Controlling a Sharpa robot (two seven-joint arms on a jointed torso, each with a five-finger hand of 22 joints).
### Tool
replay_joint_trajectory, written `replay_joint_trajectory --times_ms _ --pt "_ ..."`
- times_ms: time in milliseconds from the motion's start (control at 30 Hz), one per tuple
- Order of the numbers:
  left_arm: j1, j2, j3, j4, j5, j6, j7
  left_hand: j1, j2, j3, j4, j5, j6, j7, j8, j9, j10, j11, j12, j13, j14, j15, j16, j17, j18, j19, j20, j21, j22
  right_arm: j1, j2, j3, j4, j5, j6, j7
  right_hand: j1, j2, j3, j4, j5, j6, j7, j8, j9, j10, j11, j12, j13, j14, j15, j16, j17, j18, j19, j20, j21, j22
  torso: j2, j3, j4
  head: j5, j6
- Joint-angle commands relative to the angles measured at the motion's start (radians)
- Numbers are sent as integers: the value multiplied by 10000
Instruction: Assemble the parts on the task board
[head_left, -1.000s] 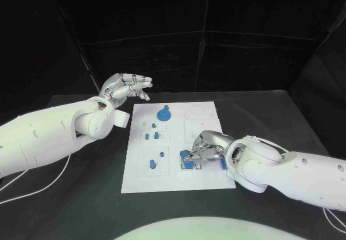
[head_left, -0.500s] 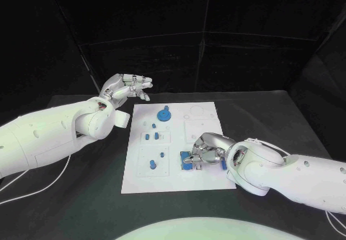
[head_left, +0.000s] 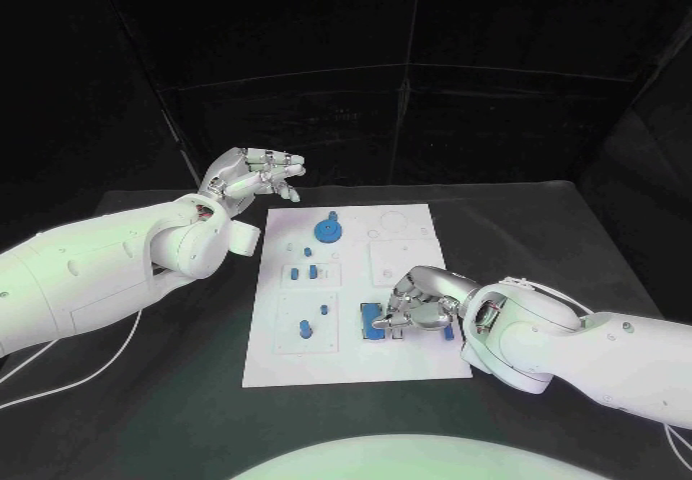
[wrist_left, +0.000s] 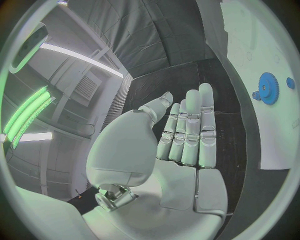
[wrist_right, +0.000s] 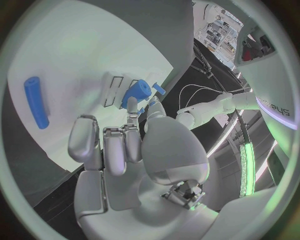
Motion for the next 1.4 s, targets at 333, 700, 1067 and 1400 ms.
replay_joint_trajectory --times_ms 333,700,1067,1400 --pt "13 5 1 -11 12 67 25 -10 61 -32 -26 29 -35 -35 34 7 -44 -1 65 9 -53 29 23 -17 140 0 39 -48 -10 12 -39 1 52 140 422 324 196 -8 -2 -93 61 18 -20 71 20 87 -52 -13 584 741 -81 27 1170 -179 77 -22 41 18 9 -6 6 43 21" --pt "13 17 -2 -11 12 76 23 -10 61 -32 -26 29 -35 -35 34 7 -44 -1 65 9 -53 29 23 -17 140 0 39 -48 -10 13 121 1 -205 -26 139 -88 430 276 91 -187 91 34 -44 91 44 96 -77 -19 604 740 -104 25 1173 -179 77 -46 38 22 7 -11 13 -2 41" --pt "13 9 -5 -1 12 85 0 -10 61 -32 -26 29 -35 -35 34 7 -44 -1 65 9 -53 29 23 -17 140 0 39 -48 -10 13 313 2 -404 -59 63 -323 423 316 90 -174 121 34 -48 95 48 103 -78 -12 616 741 -106 27 1177 -180 80 -48 40 27 19 -8 -2 83 -3" --pt "13 -3 -6 10 12 99 -20 -10 61 -32 -26 29 -35 -35 34 7 -44 -1 65 9 -53 29 23 -17 140 0 39 -48 -10 13 340 2 -401 79 529 -280 518 209 34 -271 83 10 -53 97 57 96 -84 -29 607 736 -111 15 1155 -184 86 -53 43 41 2 -4 2 79 -20"
